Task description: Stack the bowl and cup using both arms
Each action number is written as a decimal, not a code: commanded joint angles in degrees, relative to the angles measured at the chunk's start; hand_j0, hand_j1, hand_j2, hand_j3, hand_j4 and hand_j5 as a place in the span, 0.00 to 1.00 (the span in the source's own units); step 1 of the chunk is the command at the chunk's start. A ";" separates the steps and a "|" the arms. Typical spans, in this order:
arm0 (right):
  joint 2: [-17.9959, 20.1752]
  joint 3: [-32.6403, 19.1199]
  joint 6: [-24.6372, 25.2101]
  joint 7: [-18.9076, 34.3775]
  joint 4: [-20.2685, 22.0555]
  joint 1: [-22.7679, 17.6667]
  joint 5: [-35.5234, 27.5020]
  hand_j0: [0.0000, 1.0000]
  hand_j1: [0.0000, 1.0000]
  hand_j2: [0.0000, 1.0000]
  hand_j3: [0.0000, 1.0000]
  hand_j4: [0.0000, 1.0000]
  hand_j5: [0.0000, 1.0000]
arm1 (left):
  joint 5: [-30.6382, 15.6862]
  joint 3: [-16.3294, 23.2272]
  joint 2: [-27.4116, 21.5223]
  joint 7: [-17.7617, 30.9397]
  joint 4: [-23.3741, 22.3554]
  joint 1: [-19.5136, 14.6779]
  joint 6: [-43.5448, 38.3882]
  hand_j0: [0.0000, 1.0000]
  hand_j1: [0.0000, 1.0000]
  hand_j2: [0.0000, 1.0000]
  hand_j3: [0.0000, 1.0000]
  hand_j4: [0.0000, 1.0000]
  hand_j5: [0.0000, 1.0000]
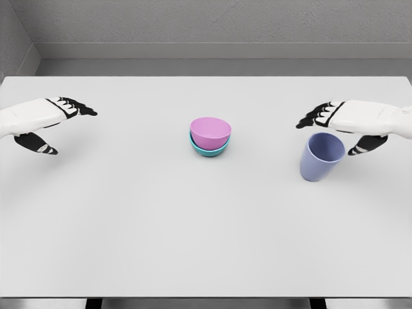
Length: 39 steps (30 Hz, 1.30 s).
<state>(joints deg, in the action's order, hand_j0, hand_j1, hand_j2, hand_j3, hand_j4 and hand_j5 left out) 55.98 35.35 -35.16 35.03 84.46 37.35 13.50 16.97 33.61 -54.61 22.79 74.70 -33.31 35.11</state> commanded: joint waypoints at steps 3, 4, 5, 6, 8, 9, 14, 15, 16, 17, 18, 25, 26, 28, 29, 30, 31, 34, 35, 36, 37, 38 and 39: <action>-0.17 1.47 0.16 -0.03 -0.87 -0.35 -0.32 1.00 1.00 1.00 1.00 1.00 1.00 | -0.36 -0.03 -0.15 -0.03 -0.08 0.00 -0.11 1.00 1.00 1.00 1.00 1.00 1.00; -0.26 1.91 0.16 -0.03 -1.40 -0.35 -0.32 1.00 1.00 1.00 1.00 1.00 1.00 | -0.36 -0.03 -0.15 -0.03 -0.08 0.00 -0.11 1.00 1.00 1.00 1.00 1.00 1.00; -0.26 2.18 0.16 -0.03 -1.49 -0.35 -0.32 1.00 1.00 1.00 1.00 1.00 1.00 | -0.36 -0.03 -0.15 -0.03 -0.08 0.00 -0.11 1.00 1.00 1.00 1.00 1.00 1.00; -0.43 2.79 0.16 -0.03 -2.01 -0.26 -0.32 1.00 1.00 1.00 1.00 1.00 1.00 | -0.36 -0.03 -0.15 -0.03 -0.08 0.00 -0.11 1.00 1.00 1.00 1.00 1.00 1.00; -0.70 3.85 0.16 -0.03 -2.28 -0.18 -0.32 1.00 1.00 1.00 1.00 1.00 1.00 | -0.36 -0.03 -0.23 -0.03 -0.17 0.00 -0.11 1.00 1.00 1.00 1.00 1.00 1.00; -0.78 4.37 0.16 -0.03 -2.10 -0.09 -0.32 1.00 1.00 1.00 1.00 1.00 1.00 | -0.36 0.23 -0.32 -0.03 -0.17 -0.09 -0.11 1.00 1.00 1.00 1.00 1.00 1.00; -1.22 5.08 0.16 -0.03 -2.28 0.35 -0.32 1.00 1.00 1.00 1.00 1.00 1.00 | -0.36 0.23 -0.32 -0.03 -0.34 -0.09 -0.11 1.00 1.00 1.00 1.00 1.00 1.00; -1.31 5.08 0.16 -0.03 -2.37 0.44 -0.32 1.00 1.00 1.00 1.00 1.00 1.00 | -0.36 0.23 -0.32 -0.03 -0.34 -0.09 -0.11 1.00 1.00 1.00 1.00 1.00 1.00; -1.31 5.08 0.16 -0.03 -2.45 0.44 -0.32 1.00 1.00 1.00 1.00 1.00 1.00 | -0.27 0.23 -0.32 -0.03 -0.34 -0.18 -0.11 1.00 1.00 1.00 1.00 1.00 1.00; -1.31 5.16 0.16 -0.03 -2.72 0.44 -0.32 1.00 1.00 1.00 1.00 1.00 1.00 | -0.27 0.23 -0.32 -0.03 -0.34 -0.09 -0.11 1.00 1.00 1.00 1.00 1.00 1.00; -1.31 5.08 0.16 -0.03 -3.16 0.44 -0.23 1.00 1.00 1.00 1.00 1.00 1.00 | -0.27 0.23 -0.32 -0.03 -0.34 -0.09 -0.11 1.00 1.00 1.00 1.00 1.00 1.00; -1.22 5.08 0.16 -0.03 -3.33 0.53 -0.23 0.63 0.63 0.63 0.63 0.63 0.63 | -0.36 0.23 -0.32 -0.03 -0.26 -0.09 -0.11 1.00 1.00 1.00 1.00 1.00 1.00; -1.22 5.08 0.16 -0.03 -3.33 0.53 -0.23 0.63 0.63 0.63 0.63 0.63 0.63 | -0.36 0.23 -0.32 -0.03 -0.26 -0.09 -0.11 1.00 1.00 1.00 1.00 1.00 1.00; -1.22 4.99 0.16 -0.03 -3.25 0.62 -0.23 0.63 0.63 0.63 0.63 0.63 0.63 | -0.36 0.32 -0.32 -0.03 -0.26 -0.09 -0.11 1.00 1.00 1.00 1.00 1.00 1.00; -1.22 4.90 0.16 -0.03 -3.25 0.62 -0.14 0.63 0.63 0.63 0.63 0.63 0.63 | -0.36 0.23 -0.32 -0.03 -0.26 -0.09 -0.11 1.00 1.00 1.00 1.00 1.00 1.00; -1.22 4.90 0.16 -0.03 -3.16 0.70 -0.14 0.63 0.63 0.63 0.63 0.63 0.63 | -0.36 0.32 -0.32 -0.03 -0.26 -0.09 -0.11 1.00 1.00 1.00 1.00 1.00 1.00; -1.22 4.81 0.16 -0.03 -3.16 0.70 -0.14 0.63 0.63 0.63 0.63 0.63 0.63 | -0.36 0.32 -0.32 -0.03 -0.26 -0.09 -0.11 1.00 1.00 1.00 1.00 1.00 1.00; -1.14 4.55 0.16 -0.03 -3.33 0.70 -0.14 0.62 0.62 0.62 0.62 0.62 0.62 | -0.36 0.32 -0.32 -0.03 -0.26 -0.09 -0.11 1.00 1.00 1.00 1.00 1.00 1.00; -1.22 4.46 0.16 -0.03 -3.42 1.14 -0.14 0.62 0.62 0.62 0.62 0.62 0.62 | -0.36 0.32 -0.32 -0.03 -0.26 -0.09 -0.11 1.00 1.00 1.00 1.00 1.00 1.00; -1.14 4.46 0.16 -0.03 -3.42 1.58 -0.14 0.62 0.62 0.62 0.62 0.62 0.62 | -0.36 0.23 -0.32 -0.03 -0.26 -0.09 -0.11 1.00 1.00 1.00 1.00 1.00 1.00; -1.14 4.46 0.16 -0.03 -3.42 1.58 -0.14 0.62 0.62 0.62 0.62 0.62 0.62 | -0.36 0.23 -0.32 -0.03 -0.26 -0.09 -0.11 1.00 1.00 1.00 1.00 1.00 1.00; -1.14 4.46 0.16 -0.03 -3.42 2.11 -0.14 0.62 0.62 0.62 0.62 0.62 0.62 | -0.36 0.32 -0.32 -0.03 -0.26 -0.09 -0.11 1.00 1.00 1.00 1.00 1.00 1.00; -1.14 4.37 0.16 -0.03 -3.42 2.37 -0.14 0.62 0.62 0.62 0.62 0.62 0.62 | -0.36 0.32 -0.32 -0.03 -0.26 -0.09 -0.11 1.00 1.00 1.00 1.00 1.00 1.00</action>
<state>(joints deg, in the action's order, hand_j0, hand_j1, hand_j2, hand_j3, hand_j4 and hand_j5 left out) 54.77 39.86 -35.10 34.89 81.05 40.17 13.67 16.96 33.92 -54.86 22.79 74.44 -33.40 35.11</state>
